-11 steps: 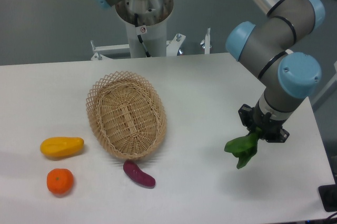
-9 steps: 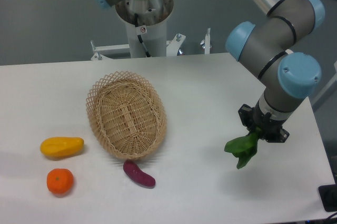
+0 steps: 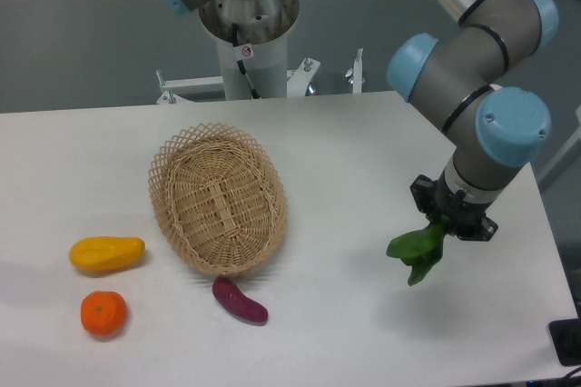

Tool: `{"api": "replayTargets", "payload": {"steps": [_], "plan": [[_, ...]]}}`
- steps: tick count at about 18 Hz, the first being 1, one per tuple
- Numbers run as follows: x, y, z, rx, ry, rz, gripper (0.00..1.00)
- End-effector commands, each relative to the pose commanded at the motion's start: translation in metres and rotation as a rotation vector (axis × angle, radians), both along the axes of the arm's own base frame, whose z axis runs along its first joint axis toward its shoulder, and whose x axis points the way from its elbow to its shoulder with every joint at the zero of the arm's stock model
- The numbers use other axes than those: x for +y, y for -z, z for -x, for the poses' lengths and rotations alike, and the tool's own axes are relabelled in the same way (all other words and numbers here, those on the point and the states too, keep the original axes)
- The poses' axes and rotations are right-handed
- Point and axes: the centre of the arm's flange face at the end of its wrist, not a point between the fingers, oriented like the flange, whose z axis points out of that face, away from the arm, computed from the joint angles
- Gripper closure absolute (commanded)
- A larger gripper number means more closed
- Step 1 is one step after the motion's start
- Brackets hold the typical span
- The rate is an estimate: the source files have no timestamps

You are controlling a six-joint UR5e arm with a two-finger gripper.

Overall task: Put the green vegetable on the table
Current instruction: 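Carry the bok choy toward the basket and lower it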

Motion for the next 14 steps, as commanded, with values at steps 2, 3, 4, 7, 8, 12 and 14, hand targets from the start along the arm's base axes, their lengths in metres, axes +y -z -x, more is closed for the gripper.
{"api": "replayTargets", "payload": {"steps": [2, 3, 4, 7, 8, 12, 14], "plan": [[-0.014, 0.004, -0.018, -0.019, 0.061, 0.003, 0.85], [-0.024, 0.010, -0.029, -0.039, 0.114, 0.007, 0.85], [-0.038, 0.010, -0.037, -0.050, 0.163, 0.005, 0.85], [-0.078, 0.033, -0.059, -0.077, 0.256, 0.002, 0.86], [-0.093, 0.036, -0.071, -0.038, 0.296, -0.014, 0.86], [-0.118, 0.063, -0.114, -0.094, 0.395, -0.004, 0.86], [-0.130, 0.066, -0.123, -0.095, 0.409, -0.009, 0.85]]}}
